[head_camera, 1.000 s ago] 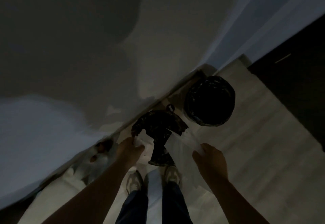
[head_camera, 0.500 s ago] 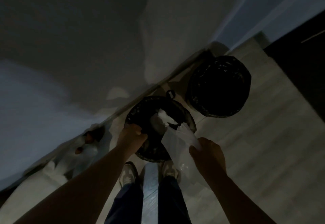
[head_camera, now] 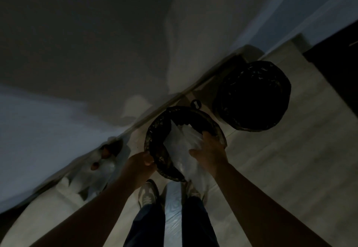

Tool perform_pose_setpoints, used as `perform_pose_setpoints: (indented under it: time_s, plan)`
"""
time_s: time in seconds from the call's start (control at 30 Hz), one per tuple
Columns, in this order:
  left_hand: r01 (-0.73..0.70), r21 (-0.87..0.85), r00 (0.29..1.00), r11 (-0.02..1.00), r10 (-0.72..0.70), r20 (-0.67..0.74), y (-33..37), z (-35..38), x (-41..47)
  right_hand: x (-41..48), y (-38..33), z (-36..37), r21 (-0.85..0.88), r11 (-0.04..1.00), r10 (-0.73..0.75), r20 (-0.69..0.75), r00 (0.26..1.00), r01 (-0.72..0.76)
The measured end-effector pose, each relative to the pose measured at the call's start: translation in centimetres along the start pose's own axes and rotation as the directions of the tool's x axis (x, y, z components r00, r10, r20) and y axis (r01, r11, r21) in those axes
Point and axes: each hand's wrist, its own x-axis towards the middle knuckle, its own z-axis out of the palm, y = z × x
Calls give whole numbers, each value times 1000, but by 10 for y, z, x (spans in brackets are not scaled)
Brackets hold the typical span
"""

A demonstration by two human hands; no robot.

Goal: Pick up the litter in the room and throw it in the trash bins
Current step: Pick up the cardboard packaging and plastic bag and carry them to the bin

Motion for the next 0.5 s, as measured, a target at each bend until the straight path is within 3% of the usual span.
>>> perform_pose_setpoints:
  time_s: [0.17,0.33,0.5]
  plan:
    - [-17,-1,1000,1000,17,-13,-8,-1,-3,2,-4,9,-115,991,-66,14,998,67]
    - [-34,-53,999,998,32,-38,-9,-3,-8,-12,-1,10,-356,926,-104,74,992,124]
    - [-29,-107,998,994,23,-54,-10,-12,-25,-33,2,4,-458,869,-157,108,982,189]
